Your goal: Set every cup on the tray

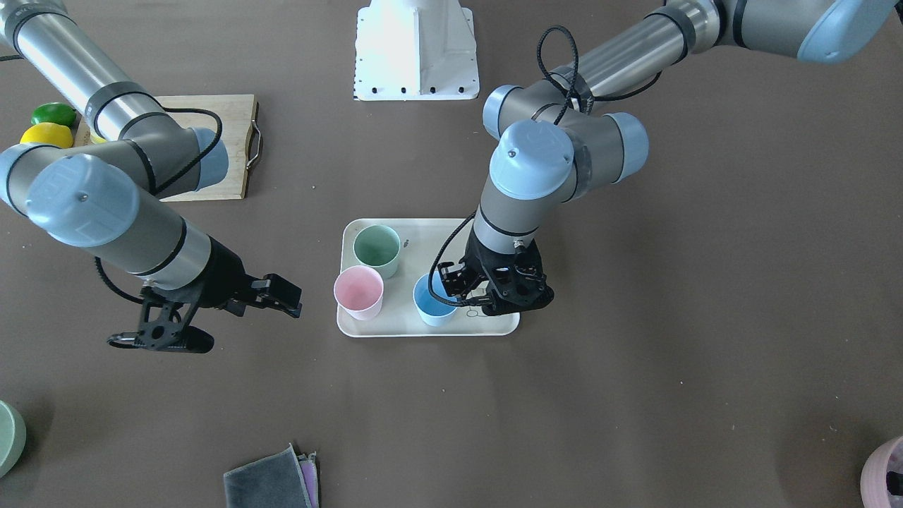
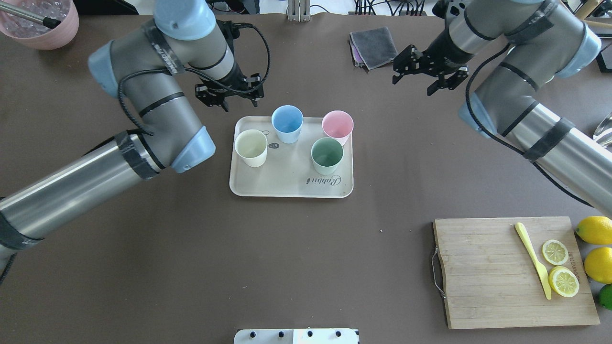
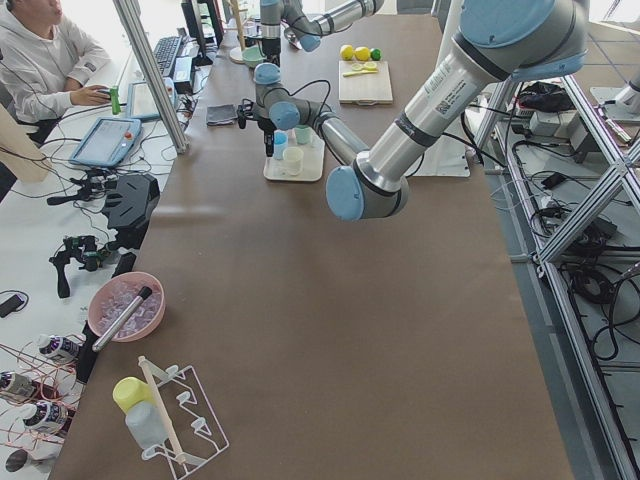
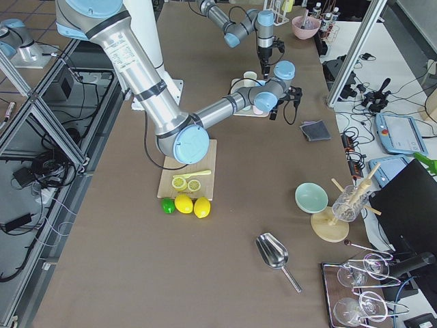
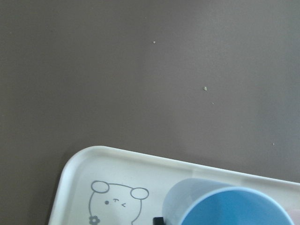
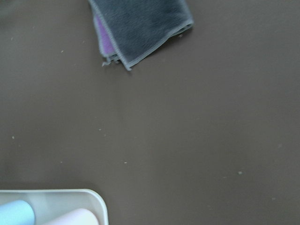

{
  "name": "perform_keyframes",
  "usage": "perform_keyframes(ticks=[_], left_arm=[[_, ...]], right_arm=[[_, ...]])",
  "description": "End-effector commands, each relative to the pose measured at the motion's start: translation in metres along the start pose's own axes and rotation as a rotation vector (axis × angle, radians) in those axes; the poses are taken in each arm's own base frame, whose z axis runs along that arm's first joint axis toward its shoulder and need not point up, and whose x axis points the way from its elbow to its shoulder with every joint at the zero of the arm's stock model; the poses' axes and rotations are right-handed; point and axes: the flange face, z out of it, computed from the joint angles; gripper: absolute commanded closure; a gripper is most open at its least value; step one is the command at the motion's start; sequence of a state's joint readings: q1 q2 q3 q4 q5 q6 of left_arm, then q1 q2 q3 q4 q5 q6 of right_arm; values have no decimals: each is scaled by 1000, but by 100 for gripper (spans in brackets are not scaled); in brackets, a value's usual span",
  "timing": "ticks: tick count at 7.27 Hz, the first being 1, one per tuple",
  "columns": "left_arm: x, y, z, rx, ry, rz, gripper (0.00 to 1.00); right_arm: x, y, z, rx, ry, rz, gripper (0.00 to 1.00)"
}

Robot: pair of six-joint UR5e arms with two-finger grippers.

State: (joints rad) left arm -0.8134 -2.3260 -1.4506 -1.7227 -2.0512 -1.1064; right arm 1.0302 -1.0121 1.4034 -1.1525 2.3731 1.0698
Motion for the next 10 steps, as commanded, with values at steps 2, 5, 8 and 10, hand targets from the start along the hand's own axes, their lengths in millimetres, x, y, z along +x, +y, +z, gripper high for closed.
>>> perform_keyframes(ticks=[2, 5, 8, 10], left_arm=[[-222, 9, -88, -8, -151, 215, 2], [-474, 6, -165, -55, -160, 413, 2], [-595, 48, -171, -83, -180, 447, 2], [-606, 60, -164, -59, -181, 388, 2]], right_arm=[[170, -3, -84, 63, 29, -105, 0], [292, 5, -133, 72, 94, -182, 0], [350, 6, -172, 20, 157, -263, 0], [349, 12, -170, 5, 160, -256, 0]])
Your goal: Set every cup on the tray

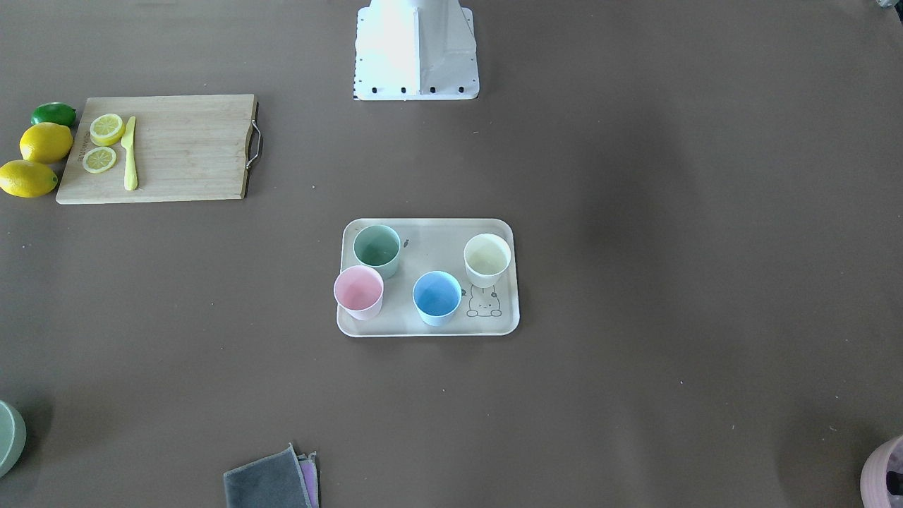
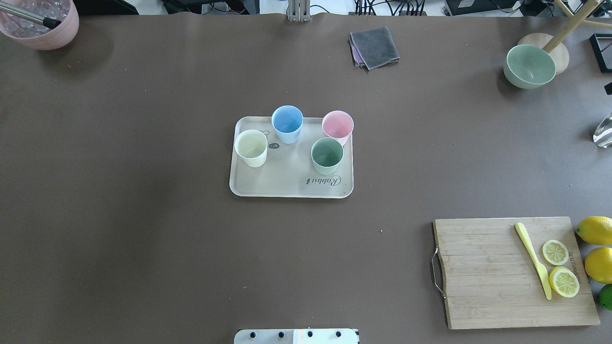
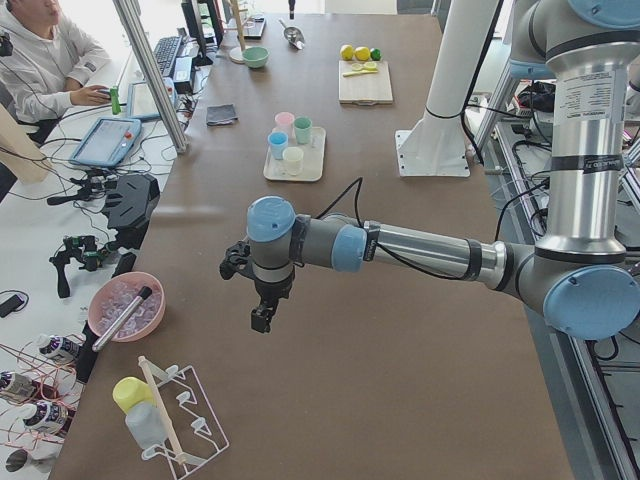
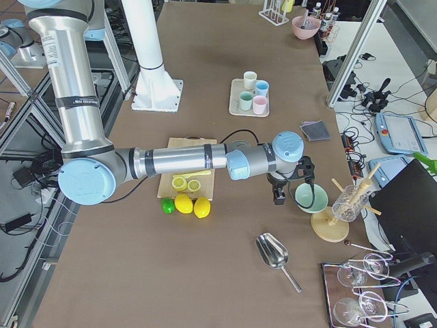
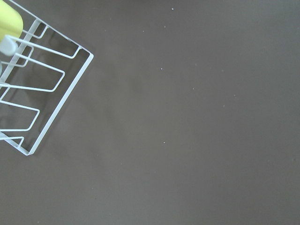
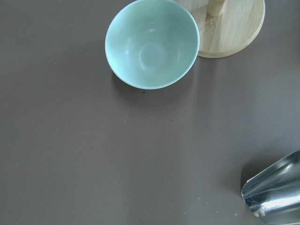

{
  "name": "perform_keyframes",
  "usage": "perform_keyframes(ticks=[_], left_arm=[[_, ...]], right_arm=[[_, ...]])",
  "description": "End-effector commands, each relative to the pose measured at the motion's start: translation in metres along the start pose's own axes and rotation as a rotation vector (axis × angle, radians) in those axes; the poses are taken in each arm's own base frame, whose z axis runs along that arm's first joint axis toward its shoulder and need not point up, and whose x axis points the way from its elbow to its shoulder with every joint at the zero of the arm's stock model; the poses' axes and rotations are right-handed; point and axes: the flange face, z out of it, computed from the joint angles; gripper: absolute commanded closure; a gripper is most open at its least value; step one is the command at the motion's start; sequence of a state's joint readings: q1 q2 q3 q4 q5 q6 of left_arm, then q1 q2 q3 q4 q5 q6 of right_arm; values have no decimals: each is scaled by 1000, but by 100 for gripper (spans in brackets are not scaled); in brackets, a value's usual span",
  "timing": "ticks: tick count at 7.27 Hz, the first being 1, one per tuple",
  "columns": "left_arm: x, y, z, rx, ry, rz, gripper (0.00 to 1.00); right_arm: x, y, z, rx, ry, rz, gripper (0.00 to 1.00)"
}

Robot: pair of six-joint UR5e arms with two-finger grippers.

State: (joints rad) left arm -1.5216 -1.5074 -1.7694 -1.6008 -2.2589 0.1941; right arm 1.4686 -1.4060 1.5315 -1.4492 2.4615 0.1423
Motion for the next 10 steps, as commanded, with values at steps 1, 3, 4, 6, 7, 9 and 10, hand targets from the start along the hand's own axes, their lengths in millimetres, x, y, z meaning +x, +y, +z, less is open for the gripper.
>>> perform_keyframes(ticks=[1, 3, 4, 6, 7, 9, 10], left_arm=[[-7, 12, 9, -3, 1, -98, 2], [1, 7, 0, 17, 7, -83, 2], [4, 2, -1, 22, 7, -72, 2], [7, -3, -6, 33, 6, -58, 2], [10, -5, -10, 41, 4, -51, 2], [10, -5, -10, 42, 4, -50, 2], [9, -5, -8, 40, 3, -53, 2]], right_arm=[[-12, 26, -8, -6, 2, -21, 0], [-23, 33, -5, -19, -3, -34, 0], [-34, 28, -1, -24, -5, -56, 0], [-38, 27, -3, -17, 4, -66, 0], [-37, 28, -5, -14, -3, -63, 0], [-34, 30, -4, -17, 2, -59, 0], [-34, 30, -4, -14, 5, -62, 0]])
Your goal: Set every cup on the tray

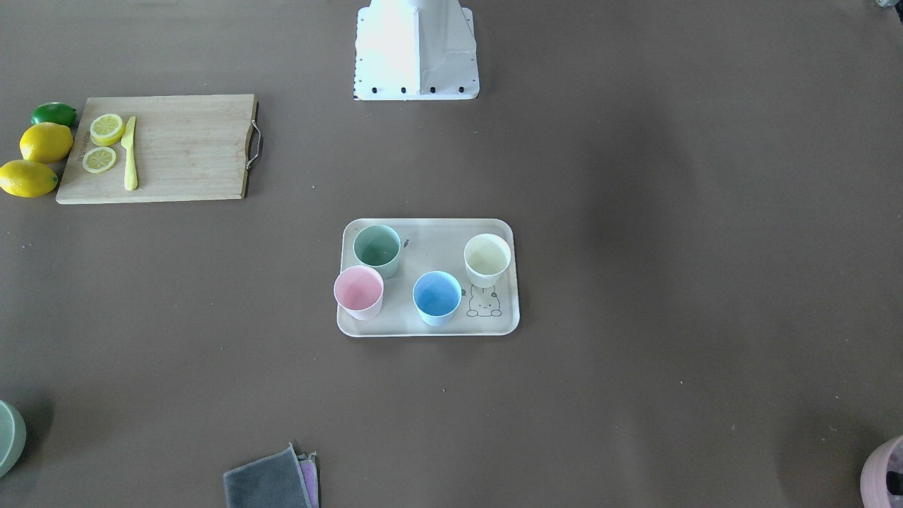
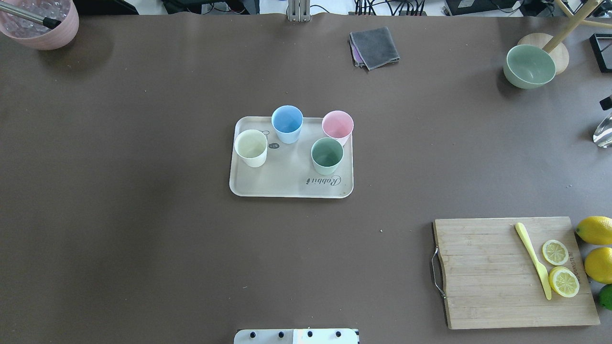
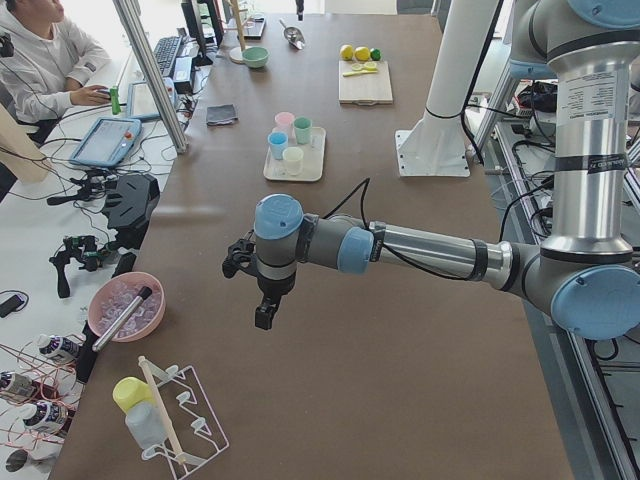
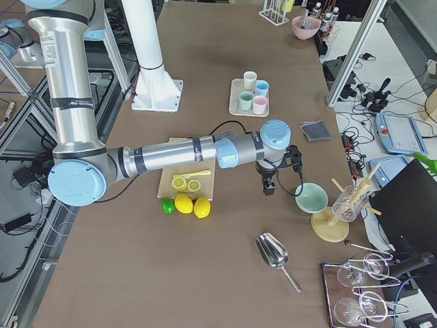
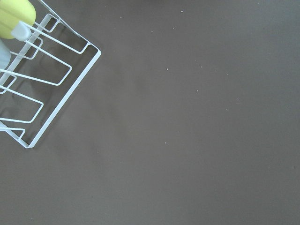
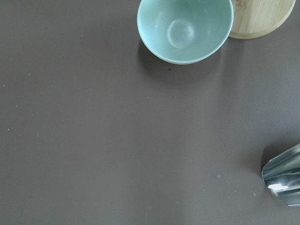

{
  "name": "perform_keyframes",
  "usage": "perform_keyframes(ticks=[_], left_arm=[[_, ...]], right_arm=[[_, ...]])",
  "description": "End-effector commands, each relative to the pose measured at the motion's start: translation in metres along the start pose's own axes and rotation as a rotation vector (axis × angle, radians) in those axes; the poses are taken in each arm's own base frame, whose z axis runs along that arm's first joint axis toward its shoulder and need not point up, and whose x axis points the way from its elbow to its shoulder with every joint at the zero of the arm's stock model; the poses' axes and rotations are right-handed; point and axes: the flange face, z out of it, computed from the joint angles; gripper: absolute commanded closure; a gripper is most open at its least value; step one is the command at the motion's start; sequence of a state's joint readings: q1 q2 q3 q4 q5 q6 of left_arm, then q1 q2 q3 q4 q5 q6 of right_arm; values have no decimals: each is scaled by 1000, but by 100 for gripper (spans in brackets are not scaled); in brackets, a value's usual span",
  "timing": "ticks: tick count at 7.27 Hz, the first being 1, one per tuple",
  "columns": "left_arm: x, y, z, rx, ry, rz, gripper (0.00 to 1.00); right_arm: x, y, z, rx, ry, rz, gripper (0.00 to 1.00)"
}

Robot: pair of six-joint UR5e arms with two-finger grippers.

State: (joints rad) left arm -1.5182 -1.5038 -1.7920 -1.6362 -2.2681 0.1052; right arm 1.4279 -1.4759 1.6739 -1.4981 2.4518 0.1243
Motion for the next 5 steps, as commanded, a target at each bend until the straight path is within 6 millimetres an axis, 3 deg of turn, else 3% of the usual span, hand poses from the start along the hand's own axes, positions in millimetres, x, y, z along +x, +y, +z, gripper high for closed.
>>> perform_keyframes(ticks=[1, 5], left_arm=[[3, 0, -5, 21, -2, 11, 2], [9, -9, -11, 39, -3, 33, 2]], right_arm=[[0, 1, 3, -4, 4, -3, 0], [0, -2, -2, 6, 5, -1, 0]])
